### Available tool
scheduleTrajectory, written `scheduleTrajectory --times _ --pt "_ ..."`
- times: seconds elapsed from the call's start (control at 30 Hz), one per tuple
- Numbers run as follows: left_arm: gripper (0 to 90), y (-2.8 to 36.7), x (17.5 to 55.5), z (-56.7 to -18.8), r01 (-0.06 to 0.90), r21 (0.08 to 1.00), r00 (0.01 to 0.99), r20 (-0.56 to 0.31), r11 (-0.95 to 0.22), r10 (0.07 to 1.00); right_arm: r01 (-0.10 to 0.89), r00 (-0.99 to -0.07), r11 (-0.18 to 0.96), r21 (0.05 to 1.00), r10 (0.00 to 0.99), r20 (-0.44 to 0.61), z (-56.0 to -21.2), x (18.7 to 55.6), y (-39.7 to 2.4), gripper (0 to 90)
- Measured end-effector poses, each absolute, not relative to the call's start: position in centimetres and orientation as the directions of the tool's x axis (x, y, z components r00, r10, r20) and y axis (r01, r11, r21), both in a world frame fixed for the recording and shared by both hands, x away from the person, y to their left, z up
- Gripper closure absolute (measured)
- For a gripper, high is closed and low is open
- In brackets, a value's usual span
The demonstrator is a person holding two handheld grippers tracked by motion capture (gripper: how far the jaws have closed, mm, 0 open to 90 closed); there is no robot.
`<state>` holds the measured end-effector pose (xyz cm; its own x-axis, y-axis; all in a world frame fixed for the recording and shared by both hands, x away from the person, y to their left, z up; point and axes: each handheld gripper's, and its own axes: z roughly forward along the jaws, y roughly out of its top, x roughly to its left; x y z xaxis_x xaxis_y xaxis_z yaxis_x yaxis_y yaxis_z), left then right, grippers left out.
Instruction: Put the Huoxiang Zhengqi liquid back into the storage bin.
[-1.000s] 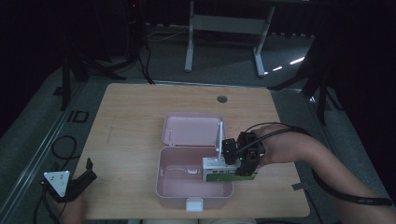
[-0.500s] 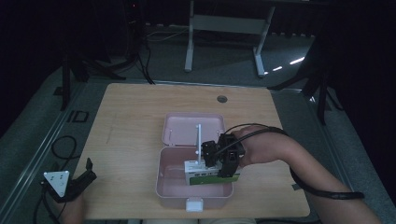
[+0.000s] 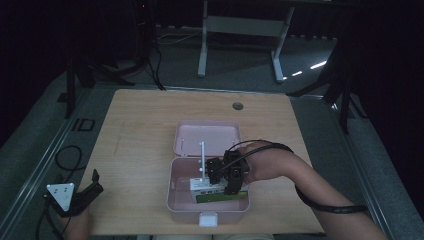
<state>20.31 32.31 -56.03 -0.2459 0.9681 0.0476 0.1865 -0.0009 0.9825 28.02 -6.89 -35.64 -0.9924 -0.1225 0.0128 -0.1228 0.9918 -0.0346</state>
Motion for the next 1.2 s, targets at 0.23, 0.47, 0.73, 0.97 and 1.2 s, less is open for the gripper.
scheduleTrajectory --times 0.23,0.47,0.73,0.97,1.2 --pt "3.2 32.3 20.3 -56.0 0.188 0.982 -0.243 0.049 -0.003 0.969 -0.109 -0.993 0.994 -0.008 -0.108 0.043 -38.2 28.6 -6.8 62.2" --pt "3.2 32.3 20.3 -56.0 0.186 0.983 -0.244 0.049 -0.003 0.969 -0.094 -0.994 0.996 0.002 -0.094 0.063 -40.5 29.1 -6.4 62.2" --pt "3.2 32.3 20.4 -56.0 0.185 0.983 -0.241 0.049 -0.004 0.969 -0.09 -0.994 0.996 -0.018 -0.089 0.07 -42.9 29.6 -6.6 62.2" --pt "3.2 32.3 20.4 -56.0 0.188 0.982 -0.24 0.052 -0.006 0.969 -0.083 -0.993 0.996 -0.022 -0.081 0.085 -44.7 30.0 -6.8 62.1" --pt "3.2 32.3 20.4 -56.1 0.188 0.982 -0.24 0.052 -0.006 0.969 -0.085 -0.993 0.995 -0.045 -0.081 0.09 -45.8 30.1 -6.8 62.0"
